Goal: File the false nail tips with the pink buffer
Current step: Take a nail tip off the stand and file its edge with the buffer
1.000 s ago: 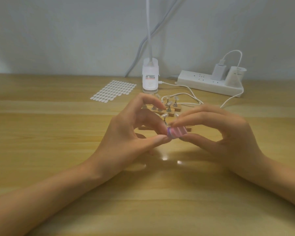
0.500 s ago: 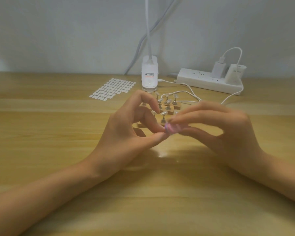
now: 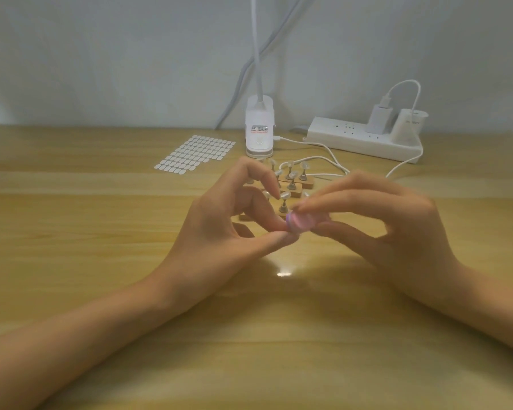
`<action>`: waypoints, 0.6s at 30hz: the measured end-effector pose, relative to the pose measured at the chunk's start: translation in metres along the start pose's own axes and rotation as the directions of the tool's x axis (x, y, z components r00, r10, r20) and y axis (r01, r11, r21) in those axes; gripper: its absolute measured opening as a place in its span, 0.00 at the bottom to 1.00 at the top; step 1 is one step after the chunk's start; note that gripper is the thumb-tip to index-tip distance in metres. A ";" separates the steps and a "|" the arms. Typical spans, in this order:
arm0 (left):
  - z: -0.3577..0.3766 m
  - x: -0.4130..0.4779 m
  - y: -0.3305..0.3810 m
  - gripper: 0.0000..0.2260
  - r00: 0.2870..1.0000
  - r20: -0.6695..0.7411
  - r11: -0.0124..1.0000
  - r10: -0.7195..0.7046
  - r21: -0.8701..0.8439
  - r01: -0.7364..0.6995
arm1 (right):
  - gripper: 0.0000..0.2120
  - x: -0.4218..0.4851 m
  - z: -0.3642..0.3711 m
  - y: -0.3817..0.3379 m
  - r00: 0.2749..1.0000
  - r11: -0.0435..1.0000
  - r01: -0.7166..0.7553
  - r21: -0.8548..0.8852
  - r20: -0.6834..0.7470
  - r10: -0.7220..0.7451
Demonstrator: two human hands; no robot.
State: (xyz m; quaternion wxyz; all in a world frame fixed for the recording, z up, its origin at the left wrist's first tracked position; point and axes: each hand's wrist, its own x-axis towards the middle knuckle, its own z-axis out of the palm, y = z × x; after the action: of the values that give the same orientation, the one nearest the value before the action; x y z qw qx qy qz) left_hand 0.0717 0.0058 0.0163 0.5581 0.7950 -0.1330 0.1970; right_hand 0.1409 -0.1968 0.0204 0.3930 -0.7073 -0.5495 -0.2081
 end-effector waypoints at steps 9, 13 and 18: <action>0.000 0.000 0.000 0.16 1.000 -0.004 1.000 0.021 0.012 -0.021 | 0.09 0.002 0.005 0.000 0.999 0.999 0.050 -0.007 0.016 -0.050; 0.001 -0.001 0.001 0.16 0.999 -0.002 0.999 0.032 0.034 -0.032 | 0.09 0.001 0.003 -0.001 1.000 1.000 0.028 0.013 0.010 -0.028; 0.001 -0.001 0.001 0.17 0.999 -0.001 0.998 0.048 0.043 -0.048 | 0.09 0.001 0.002 0.000 1.000 1.000 0.021 -0.005 0.010 -0.021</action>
State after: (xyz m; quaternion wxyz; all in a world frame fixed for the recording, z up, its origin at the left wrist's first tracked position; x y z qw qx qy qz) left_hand 0.0706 0.0048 0.0161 0.5363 0.8031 -0.1472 0.2139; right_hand 0.1407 -0.1946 0.0204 0.3864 -0.7033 -0.5585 -0.2102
